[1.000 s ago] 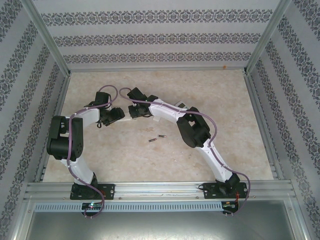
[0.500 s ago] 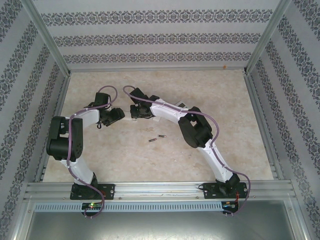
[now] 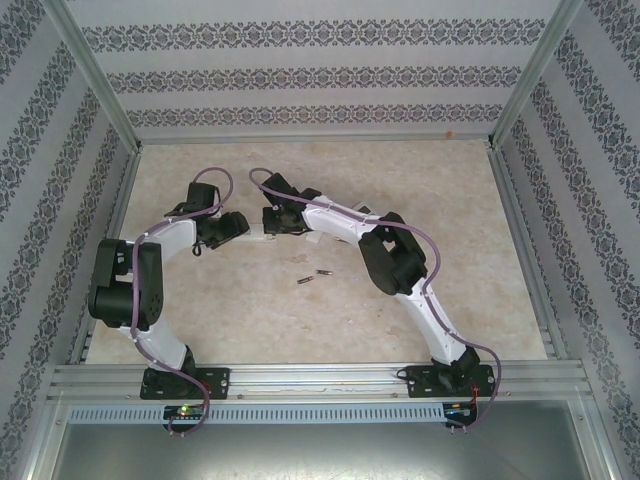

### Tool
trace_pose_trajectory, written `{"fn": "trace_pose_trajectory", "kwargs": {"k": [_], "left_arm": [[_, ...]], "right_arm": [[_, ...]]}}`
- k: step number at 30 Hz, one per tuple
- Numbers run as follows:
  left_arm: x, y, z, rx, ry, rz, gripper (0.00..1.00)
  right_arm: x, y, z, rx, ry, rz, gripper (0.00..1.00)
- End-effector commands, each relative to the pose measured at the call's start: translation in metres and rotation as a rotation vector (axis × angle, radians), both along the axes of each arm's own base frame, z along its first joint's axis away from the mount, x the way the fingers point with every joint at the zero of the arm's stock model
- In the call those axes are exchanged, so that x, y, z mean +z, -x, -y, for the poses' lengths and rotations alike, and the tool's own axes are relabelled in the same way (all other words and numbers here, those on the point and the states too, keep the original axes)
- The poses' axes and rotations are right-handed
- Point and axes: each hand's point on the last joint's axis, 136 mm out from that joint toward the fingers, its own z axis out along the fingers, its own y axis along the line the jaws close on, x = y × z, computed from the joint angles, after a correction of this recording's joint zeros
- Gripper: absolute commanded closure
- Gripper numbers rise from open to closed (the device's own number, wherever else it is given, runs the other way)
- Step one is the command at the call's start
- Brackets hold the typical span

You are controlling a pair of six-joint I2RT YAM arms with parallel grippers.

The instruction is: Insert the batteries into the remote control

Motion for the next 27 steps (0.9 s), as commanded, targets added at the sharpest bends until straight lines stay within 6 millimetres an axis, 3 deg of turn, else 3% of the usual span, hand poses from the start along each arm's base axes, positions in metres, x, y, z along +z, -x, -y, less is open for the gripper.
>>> {"fn": "trace_pose_trajectory", "kwargs": {"k": [1,6,27], "left_arm": [[0.003,0.006,-0.001,-0.005,-0.010,-0.007,0.38],[0.001,0.004,-0.006,-0.003,-0.046,-0.024,0.37],[-0.001,0.001,-0.005,-0.004,-0.035,-0.026,0.37]], "right_arm": [[0.031,-0.007,0.010,-0.024,0.007,0.055,0.91],[0.031,-0.004,0.009,-0.027,0.004,0.046,0.93],[-0.013,0.011,0.000,-0.072,0.012,-0.044,0.87]]}}
